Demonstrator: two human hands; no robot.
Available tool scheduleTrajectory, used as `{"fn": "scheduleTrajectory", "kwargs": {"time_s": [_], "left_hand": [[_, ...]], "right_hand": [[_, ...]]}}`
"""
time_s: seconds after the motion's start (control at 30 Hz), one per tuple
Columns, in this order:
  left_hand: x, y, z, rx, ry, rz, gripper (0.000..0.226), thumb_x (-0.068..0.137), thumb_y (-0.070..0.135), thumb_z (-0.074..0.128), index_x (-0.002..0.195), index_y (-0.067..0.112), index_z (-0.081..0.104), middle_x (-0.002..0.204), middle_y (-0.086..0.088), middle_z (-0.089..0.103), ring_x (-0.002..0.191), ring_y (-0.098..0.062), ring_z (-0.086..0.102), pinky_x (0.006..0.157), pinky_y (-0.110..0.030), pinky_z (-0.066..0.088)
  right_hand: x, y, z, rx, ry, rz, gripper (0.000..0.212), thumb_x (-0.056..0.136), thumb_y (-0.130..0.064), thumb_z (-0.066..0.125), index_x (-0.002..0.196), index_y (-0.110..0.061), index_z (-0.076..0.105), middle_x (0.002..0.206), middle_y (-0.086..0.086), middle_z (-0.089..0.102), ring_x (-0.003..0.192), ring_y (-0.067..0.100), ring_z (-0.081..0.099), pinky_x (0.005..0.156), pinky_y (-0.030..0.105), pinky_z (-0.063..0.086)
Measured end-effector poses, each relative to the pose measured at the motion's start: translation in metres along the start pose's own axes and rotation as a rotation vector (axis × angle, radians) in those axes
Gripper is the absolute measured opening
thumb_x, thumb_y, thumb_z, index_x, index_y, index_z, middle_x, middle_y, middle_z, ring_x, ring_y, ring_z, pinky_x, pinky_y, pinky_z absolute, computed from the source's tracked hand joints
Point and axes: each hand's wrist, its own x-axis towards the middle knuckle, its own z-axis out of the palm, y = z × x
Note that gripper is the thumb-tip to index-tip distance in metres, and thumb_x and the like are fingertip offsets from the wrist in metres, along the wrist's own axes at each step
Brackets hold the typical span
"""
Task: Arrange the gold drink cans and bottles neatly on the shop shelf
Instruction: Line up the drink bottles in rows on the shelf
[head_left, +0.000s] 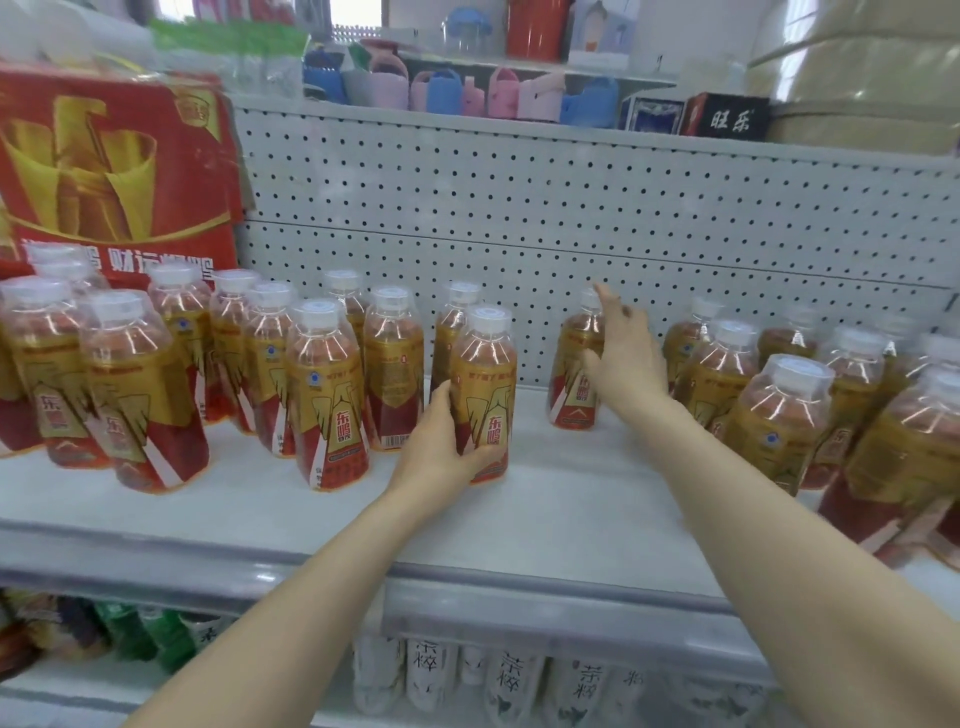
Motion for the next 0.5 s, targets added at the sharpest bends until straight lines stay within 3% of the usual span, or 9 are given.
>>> {"fn": "scheduleTrajectory", "kwargs": {"time_s": [0.13, 0.23, 0.4, 0.5], "left_hand": [[-0.01, -0.01, -0.008, 0.069, -0.044, 0.052, 0.073, 0.081, 0.029, 0.077, 0.142, 0.023, 0.038, 0.134, 0.005, 0.055, 0.121, -0.016, 0.055, 0.1, -0.044, 0.05], [-0.021, -0.013, -0.018, 0.098, -0.03, 0.089, 0.062, 0.089, 0.031, 0.068, 0.144, 0.024, 0.04, 0.133, 0.005, 0.055, 0.118, -0.014, 0.056, 0.098, -0.042, 0.051], [-0.033, -0.019, -0.039, 0.244, -0.008, 0.164, 0.066, 0.091, 0.031, 0.067, 0.148, 0.023, 0.037, 0.142, 0.005, 0.049, 0.125, -0.015, 0.05, 0.103, -0.041, 0.046], [-0.035, -0.02, -0.048, 0.252, -0.018, 0.172, 0.069, 0.092, 0.028, 0.066, 0.151, 0.021, 0.032, 0.148, 0.002, 0.042, 0.131, -0.018, 0.046, 0.107, -0.042, 0.043]], "right_hand": [[-0.026, -0.027, -0.01, 0.172, 0.195, -0.127, 0.05, 0.102, -0.022, 0.048, 0.149, -0.027, 0.033, 0.131, 0.008, 0.05, 0.109, 0.02, 0.053, 0.085, 0.033, 0.044], [-0.053, -0.055, -0.006, 0.297, 0.202, -0.218, 0.044, 0.102, -0.031, 0.046, 0.145, -0.023, 0.038, 0.125, 0.005, 0.055, 0.109, 0.02, 0.054, 0.09, 0.046, 0.049], [-0.089, -0.096, 0.013, 0.314, 0.037, -0.209, 0.072, 0.092, -0.054, 0.059, 0.152, -0.029, 0.026, 0.142, 0.003, 0.046, 0.12, 0.022, 0.054, 0.091, 0.039, 0.046], [-0.092, -0.103, 0.015, 0.277, 0.006, -0.164, 0.086, 0.088, -0.04, 0.07, 0.154, -0.03, 0.017, 0.142, 0.008, 0.042, 0.114, 0.027, 0.056, 0.084, 0.034, 0.04]]}}
